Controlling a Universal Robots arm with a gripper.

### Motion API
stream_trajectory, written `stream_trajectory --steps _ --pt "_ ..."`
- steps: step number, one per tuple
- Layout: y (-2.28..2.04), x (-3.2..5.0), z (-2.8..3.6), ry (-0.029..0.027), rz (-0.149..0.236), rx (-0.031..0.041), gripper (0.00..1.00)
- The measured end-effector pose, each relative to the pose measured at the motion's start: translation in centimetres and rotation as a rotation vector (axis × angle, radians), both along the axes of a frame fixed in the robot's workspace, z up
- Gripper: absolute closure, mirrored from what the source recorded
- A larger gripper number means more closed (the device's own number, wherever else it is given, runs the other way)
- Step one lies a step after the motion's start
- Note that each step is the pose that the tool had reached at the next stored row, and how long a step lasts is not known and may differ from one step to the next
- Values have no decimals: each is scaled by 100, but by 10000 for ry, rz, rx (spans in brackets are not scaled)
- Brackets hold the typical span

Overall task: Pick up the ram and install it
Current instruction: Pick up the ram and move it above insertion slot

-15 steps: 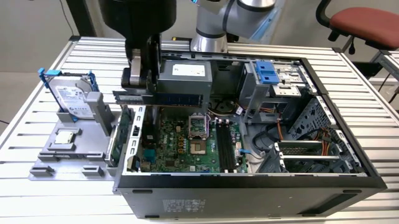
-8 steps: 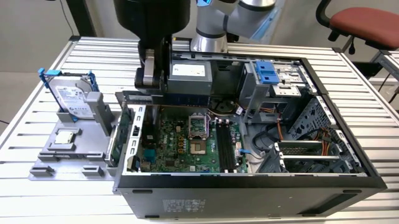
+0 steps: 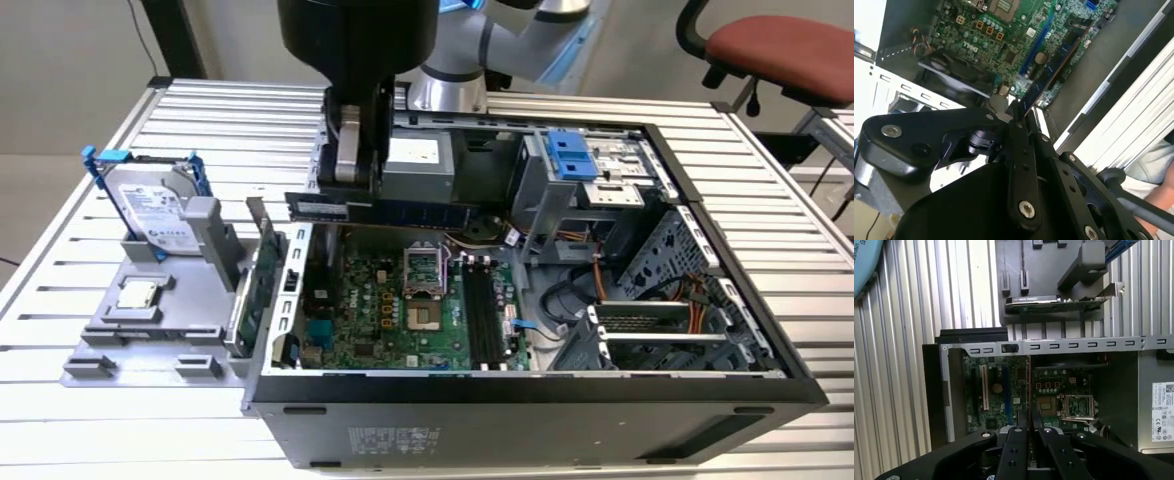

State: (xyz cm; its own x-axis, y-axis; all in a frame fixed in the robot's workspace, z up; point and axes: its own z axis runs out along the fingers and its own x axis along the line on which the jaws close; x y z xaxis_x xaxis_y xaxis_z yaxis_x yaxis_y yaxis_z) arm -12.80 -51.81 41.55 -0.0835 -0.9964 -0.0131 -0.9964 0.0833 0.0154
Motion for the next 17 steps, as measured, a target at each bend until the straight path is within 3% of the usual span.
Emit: stream_trajectory --steps 17 --pt "4 585 0 6 -25 0 100"
